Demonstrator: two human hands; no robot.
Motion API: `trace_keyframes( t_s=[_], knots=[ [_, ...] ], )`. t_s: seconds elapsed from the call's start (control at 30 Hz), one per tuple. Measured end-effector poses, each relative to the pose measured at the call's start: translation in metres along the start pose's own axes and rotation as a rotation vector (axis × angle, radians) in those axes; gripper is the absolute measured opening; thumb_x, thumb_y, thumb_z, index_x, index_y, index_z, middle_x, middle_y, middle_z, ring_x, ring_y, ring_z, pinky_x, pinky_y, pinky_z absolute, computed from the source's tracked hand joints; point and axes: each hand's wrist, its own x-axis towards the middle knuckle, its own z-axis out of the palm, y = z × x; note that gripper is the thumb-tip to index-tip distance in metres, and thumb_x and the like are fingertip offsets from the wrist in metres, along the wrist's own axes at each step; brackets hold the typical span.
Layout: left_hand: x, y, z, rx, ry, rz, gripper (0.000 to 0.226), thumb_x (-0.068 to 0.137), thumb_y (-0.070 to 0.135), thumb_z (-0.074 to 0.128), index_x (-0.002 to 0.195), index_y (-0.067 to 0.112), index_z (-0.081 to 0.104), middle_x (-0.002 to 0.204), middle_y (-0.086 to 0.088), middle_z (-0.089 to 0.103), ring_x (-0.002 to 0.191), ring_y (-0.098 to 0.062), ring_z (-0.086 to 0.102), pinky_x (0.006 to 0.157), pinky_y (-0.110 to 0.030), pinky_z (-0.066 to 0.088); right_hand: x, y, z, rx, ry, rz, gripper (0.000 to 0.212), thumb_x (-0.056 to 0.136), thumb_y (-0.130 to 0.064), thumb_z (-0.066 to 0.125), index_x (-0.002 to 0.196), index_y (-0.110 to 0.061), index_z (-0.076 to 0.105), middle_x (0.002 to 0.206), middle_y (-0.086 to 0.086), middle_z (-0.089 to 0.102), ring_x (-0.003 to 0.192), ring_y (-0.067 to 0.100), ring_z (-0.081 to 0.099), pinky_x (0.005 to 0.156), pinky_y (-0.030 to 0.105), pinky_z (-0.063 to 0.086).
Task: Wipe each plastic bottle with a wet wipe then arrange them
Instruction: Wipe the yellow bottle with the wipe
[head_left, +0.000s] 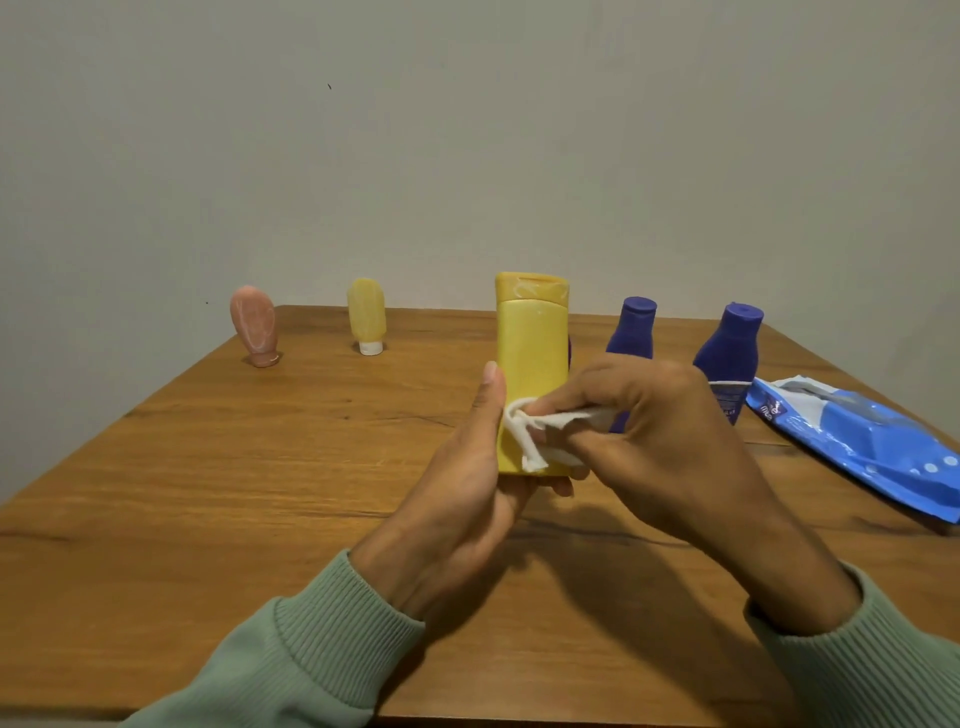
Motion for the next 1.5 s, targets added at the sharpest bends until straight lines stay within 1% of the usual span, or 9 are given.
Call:
trace_keyframes(
  t_s=[0.17, 0.37, 0.57, 0.73, 0.9, 1.13, 1.27, 1.4, 1.5],
  knots=[
    [-0.002, 0.0, 0.003, 0.022, 0.017, -0.008, 0.045, 0.094, 0.053, 0.039, 0.113, 0.017, 0.06, 0.107, -0.019, 0.072, 0.091, -0.03, 0.068, 0.101, -0.055, 0.044, -0.001, 0.004, 0.007, -0.013, 0.151, 0.034, 0.029, 0.077, -0.027, 0.061, 0.103, -0.018, 0.07, 0.091, -0.017, 0.057, 0.083, -0.01, 0.053, 0.077, 0.002, 0.043],
    [0.0, 0.005, 0.002, -0.161, 0.084, -0.02, 0.06, 0.093, 0.051, 0.043, 0.135, 0.008, 0.045, 0.114, -0.019, 0.07, 0.103, -0.03, 0.07, 0.086, -0.044, 0.055, 0.001, -0.005, 0.0, 0.017, -0.093, 0.098, 0.022, 0.079, -0.014, 0.071, 0.098, -0.024, 0.072, 0.082, -0.023, 0.058, 0.083, -0.004, 0.057, 0.068, 0.009, 0.048],
    [0.001, 0.005, 0.0, -0.061, 0.096, 0.023, 0.056, 0.093, 0.052, 0.041, 0.132, 0.012, 0.048, 0.111, -0.016, 0.072, 0.094, -0.027, 0.072, 0.076, -0.042, 0.058, -0.002, -0.001, 0.007, 0.0, 0.113, 0.105, 0.024, 0.079, -0.011, 0.07, 0.1, -0.021, 0.071, 0.091, -0.015, 0.061, 0.083, -0.006, 0.055, 0.074, 0.003, 0.045],
    [0.003, 0.006, -0.002, -0.106, 0.133, -0.023, 0.067, 0.091, 0.055, 0.046, 0.137, 0.006, 0.046, 0.118, -0.02, 0.068, 0.106, -0.03, 0.068, 0.089, -0.043, 0.057, 0.0, -0.007, -0.002, 0.001, -0.182, -0.014, 0.02, 0.078, -0.014, 0.072, 0.096, -0.023, 0.073, 0.088, -0.015, 0.064, 0.085, -0.001, 0.057, 0.075, 0.015, 0.05],
    [0.004, 0.004, -0.003, -0.061, 0.055, 0.021, 0.058, 0.094, 0.054, 0.039, 0.131, 0.011, 0.051, 0.113, -0.018, 0.07, 0.087, -0.026, 0.072, 0.068, -0.039, 0.057, 0.001, 0.005, 0.0, 0.004, 0.075, -0.027, 0.022, 0.079, -0.009, 0.069, 0.099, -0.018, 0.072, 0.089, -0.012, 0.063, 0.084, 0.0, 0.058, 0.076, 0.012, 0.049],
    [0.003, 0.003, -0.003, -0.05, 0.005, 0.001, 0.053, 0.097, 0.052, 0.035, 0.126, 0.012, 0.053, 0.112, -0.018, 0.071, 0.093, -0.029, 0.071, 0.092, -0.05, 0.05, 0.004, 0.005, -0.01, 0.046, -0.136, 0.017, 0.023, 0.078, -0.01, 0.071, 0.096, -0.024, 0.073, 0.087, -0.021, 0.061, 0.086, -0.002, 0.058, 0.073, 0.009, 0.049],
    [0.0, 0.002, -0.005, 0.009, -0.07, -0.013, 0.052, 0.096, 0.053, 0.037, 0.127, 0.015, 0.055, 0.098, -0.017, 0.07, 0.073, -0.028, 0.066, 0.068, -0.039, 0.054, 0.005, 0.011, -0.012, 0.102, 0.059, 0.017, 0.021, 0.079, -0.01, 0.069, 0.097, -0.021, 0.073, 0.086, -0.017, 0.064, 0.084, -0.002, 0.059, 0.067, 0.007, 0.047],
    [-0.002, -0.002, -0.003, 0.111, -0.137, -0.024, 0.059, 0.096, 0.057, 0.031, 0.131, 0.015, 0.054, 0.096, -0.018, 0.069, 0.073, -0.026, 0.063, 0.068, -0.039, 0.047, 0.005, 0.016, -0.009, 0.092, 0.282, 0.033, 0.026, 0.081, -0.007, 0.067, 0.102, -0.022, 0.067, 0.086, -0.017, 0.058, 0.081, -0.005, 0.057, 0.066, 0.003, 0.044],
    [-0.002, -0.002, -0.003, 0.157, -0.143, -0.011, 0.058, 0.095, 0.058, 0.031, 0.132, 0.019, 0.053, 0.098, -0.02, 0.07, 0.074, -0.027, 0.063, 0.07, -0.039, 0.047, 0.004, 0.015, -0.009, 0.109, 0.237, -0.006, 0.025, 0.081, -0.008, 0.067, 0.101, -0.024, 0.067, 0.087, -0.019, 0.058, 0.082, -0.003, 0.058, 0.066, 0.004, 0.045]
  ],
)
